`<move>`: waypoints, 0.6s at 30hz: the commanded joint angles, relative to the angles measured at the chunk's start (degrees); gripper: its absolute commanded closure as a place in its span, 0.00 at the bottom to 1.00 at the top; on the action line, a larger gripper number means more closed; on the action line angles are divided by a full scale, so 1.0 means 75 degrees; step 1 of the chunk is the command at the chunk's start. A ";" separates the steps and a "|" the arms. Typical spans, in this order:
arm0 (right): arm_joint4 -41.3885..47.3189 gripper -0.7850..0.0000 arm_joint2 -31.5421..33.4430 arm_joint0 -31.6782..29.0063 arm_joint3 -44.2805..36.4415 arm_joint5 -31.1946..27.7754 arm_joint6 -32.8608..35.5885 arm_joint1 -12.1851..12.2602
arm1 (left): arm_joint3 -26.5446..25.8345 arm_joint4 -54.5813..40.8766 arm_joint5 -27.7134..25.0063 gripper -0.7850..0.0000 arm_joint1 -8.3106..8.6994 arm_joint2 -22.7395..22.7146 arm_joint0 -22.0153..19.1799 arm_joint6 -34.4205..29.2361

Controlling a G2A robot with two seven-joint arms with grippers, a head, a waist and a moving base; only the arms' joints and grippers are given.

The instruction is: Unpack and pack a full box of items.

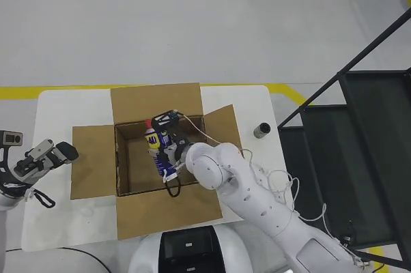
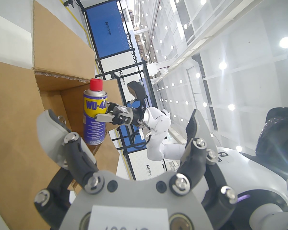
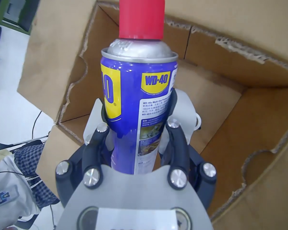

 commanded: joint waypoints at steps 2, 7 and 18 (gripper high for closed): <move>-0.0034 1.00 0.0477 -0.0536 -0.0688 -0.0552 -0.0347 0.0139 | 0.0000 0.0000 0.0000 0.00 0.0000 0.0000 0.0000 0.0000; 0.0242 1.00 0.1372 -0.1546 -0.1881 -0.1600 -0.0903 0.0366 | 0.0000 0.0000 0.0000 0.00 0.0000 0.0000 0.0000 0.0000; 0.1737 1.00 0.3749 -0.3504 -0.3073 -0.3940 -0.2082 0.0763 | 0.0000 0.0000 0.0000 0.00 0.0000 0.0000 0.0000 0.0000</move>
